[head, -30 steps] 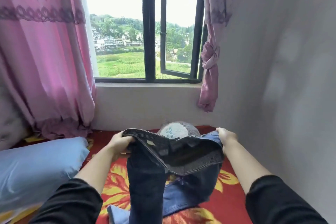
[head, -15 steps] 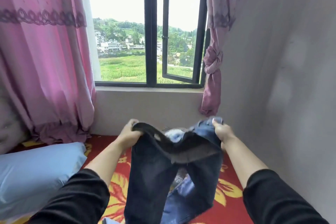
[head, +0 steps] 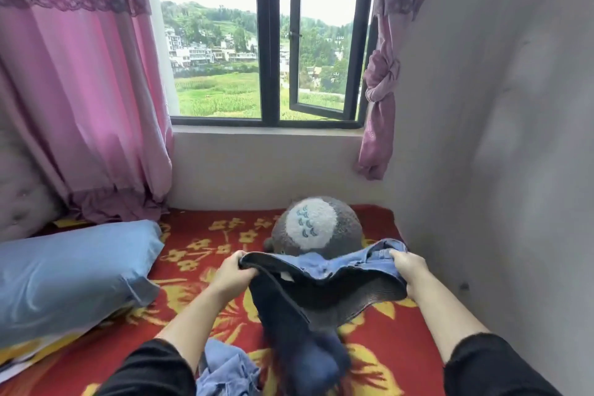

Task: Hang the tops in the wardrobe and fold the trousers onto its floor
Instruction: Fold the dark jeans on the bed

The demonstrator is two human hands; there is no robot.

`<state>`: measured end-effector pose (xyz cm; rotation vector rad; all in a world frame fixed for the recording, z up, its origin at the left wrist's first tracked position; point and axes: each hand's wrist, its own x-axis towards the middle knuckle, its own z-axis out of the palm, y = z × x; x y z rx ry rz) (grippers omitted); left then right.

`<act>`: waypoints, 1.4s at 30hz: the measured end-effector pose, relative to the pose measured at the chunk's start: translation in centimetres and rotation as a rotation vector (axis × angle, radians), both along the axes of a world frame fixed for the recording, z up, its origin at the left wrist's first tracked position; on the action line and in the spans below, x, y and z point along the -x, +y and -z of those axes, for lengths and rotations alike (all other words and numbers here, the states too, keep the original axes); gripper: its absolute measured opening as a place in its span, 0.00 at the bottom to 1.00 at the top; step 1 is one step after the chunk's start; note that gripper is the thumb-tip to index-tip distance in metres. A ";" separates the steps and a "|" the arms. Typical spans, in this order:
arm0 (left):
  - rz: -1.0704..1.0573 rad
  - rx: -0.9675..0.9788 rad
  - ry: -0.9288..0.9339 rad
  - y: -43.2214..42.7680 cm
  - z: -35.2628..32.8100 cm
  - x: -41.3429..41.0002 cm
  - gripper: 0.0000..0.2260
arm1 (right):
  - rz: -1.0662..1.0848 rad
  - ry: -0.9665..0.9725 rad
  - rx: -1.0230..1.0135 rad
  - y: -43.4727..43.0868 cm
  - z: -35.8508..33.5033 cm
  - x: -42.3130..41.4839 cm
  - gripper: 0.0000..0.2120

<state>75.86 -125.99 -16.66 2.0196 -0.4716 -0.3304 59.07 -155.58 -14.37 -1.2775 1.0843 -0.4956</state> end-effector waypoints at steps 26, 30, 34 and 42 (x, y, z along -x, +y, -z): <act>0.379 -0.771 0.561 17.9 30.8 30.4 0.12 | -0.333 1.088 -0.053 14.9 32.4 32.8 0.09; 0.562 -0.885 0.638 19.6 35.8 34.4 0.15 | -0.449 1.260 0.032 17.5 36.5 36.3 0.15; 0.436 -0.906 0.612 19.3 37.3 34.1 0.19 | -0.541 1.261 0.178 19.4 37.8 34.8 0.17; -0.048 -0.661 0.421 15.2 36.9 25.5 0.15 | -0.714 0.903 0.256 21.4 38.4 21.8 0.21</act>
